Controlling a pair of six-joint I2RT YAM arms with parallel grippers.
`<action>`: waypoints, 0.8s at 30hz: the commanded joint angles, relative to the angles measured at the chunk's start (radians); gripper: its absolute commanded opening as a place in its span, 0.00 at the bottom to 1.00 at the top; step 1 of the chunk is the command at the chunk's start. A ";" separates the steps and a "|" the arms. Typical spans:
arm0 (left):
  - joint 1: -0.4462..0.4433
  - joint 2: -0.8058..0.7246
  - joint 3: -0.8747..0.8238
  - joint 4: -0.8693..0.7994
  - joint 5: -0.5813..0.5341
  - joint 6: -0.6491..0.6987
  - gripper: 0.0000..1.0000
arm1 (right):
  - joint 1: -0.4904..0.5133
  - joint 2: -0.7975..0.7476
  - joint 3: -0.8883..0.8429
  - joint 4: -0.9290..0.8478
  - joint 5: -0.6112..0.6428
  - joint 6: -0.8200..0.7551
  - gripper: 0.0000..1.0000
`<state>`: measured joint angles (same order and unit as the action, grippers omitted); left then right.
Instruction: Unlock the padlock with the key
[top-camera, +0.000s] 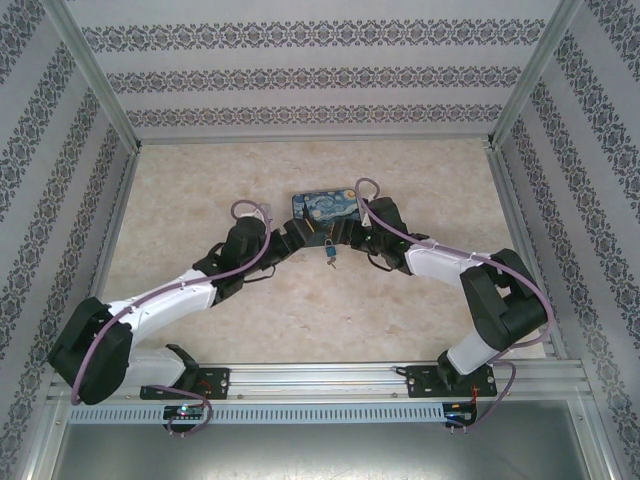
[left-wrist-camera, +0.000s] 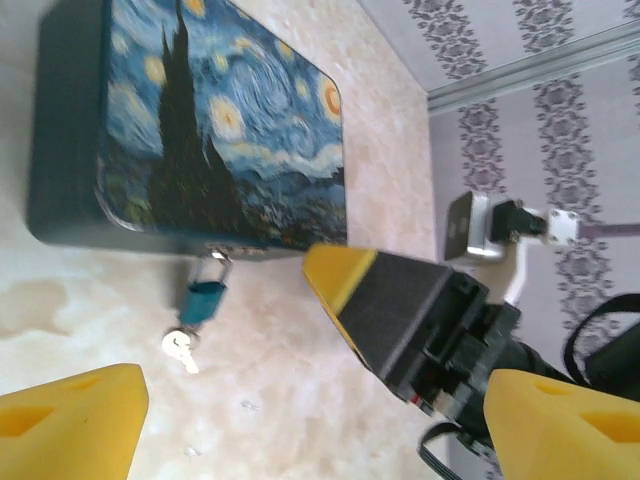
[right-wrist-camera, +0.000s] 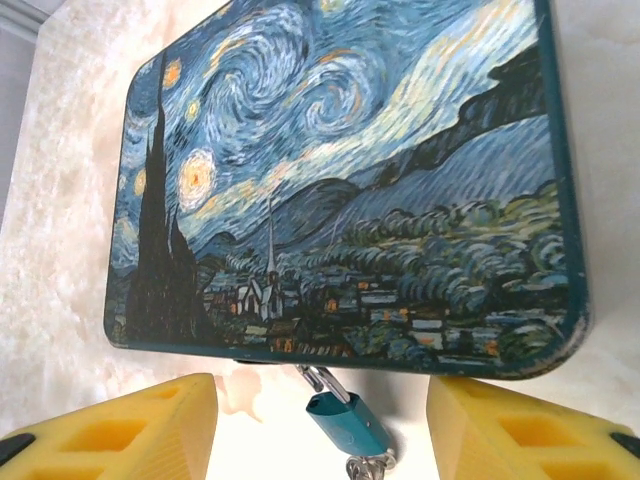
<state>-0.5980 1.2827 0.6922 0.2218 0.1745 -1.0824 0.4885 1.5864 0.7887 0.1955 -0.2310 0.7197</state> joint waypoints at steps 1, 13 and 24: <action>0.056 0.030 0.082 -0.218 0.009 0.164 0.88 | 0.037 -0.040 -0.006 -0.059 -0.004 -0.077 0.58; 0.150 0.324 0.472 -0.538 0.021 0.513 0.89 | 0.066 0.022 -0.036 -0.053 0.035 -0.166 0.57; 0.156 0.438 0.580 -0.585 0.034 0.568 0.89 | 0.047 0.128 -0.006 -0.011 -0.038 -0.217 0.53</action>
<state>-0.4496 1.7081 1.2369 -0.3077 0.2058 -0.5621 0.5453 1.6966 0.7570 0.1543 -0.2417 0.5377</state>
